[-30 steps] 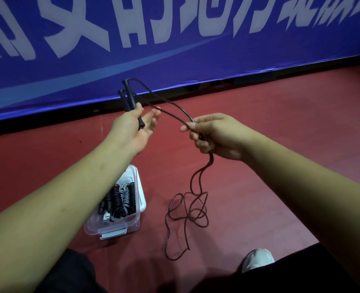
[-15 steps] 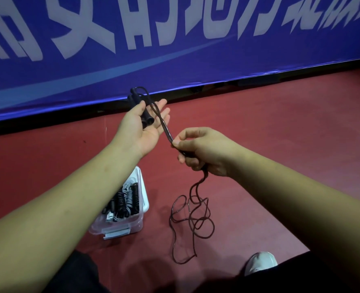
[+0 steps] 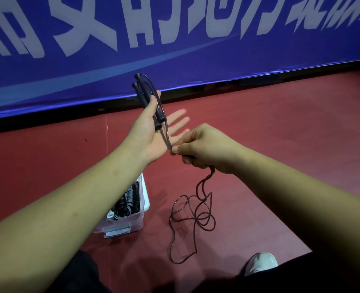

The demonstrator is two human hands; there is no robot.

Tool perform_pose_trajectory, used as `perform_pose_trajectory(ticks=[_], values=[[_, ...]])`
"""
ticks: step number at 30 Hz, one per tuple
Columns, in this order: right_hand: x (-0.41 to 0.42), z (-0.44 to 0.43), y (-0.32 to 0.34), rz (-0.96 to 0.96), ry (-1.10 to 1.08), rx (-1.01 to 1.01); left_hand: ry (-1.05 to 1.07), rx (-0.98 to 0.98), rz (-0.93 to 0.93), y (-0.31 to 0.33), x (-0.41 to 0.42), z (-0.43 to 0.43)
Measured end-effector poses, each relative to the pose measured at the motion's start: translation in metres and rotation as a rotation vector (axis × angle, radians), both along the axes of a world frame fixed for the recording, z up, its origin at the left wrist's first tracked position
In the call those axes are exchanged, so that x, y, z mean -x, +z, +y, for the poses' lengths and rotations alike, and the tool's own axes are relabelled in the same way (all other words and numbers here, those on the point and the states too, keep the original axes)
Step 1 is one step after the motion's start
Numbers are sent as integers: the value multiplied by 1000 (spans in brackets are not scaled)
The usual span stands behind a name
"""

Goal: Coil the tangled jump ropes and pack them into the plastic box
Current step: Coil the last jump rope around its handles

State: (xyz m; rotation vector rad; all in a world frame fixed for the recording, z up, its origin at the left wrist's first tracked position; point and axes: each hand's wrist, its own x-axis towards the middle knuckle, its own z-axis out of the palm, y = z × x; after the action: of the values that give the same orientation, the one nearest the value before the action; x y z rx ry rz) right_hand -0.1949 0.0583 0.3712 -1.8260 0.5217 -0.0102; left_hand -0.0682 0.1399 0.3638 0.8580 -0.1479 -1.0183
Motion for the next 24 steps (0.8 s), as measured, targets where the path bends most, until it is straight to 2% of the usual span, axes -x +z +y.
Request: perform_pose_trajectory(ticks=[2,6,9,13,17,24], values=[[-1,0,0,27,-8,24,-5,76,12,2,1,0],[2,4,4,38,126,153,76,-2,14,-1,2,-3],[5,4,8,23,171,146,110,-52,53,-2,2,-5],[6,1,8,34,128,84,117,58,165,4,1,-7],[5,3,4,60,77,99,98,81,158,1,-1,-8],[12,3,23,16,186,150,140,27,20,0,-17,-7]])
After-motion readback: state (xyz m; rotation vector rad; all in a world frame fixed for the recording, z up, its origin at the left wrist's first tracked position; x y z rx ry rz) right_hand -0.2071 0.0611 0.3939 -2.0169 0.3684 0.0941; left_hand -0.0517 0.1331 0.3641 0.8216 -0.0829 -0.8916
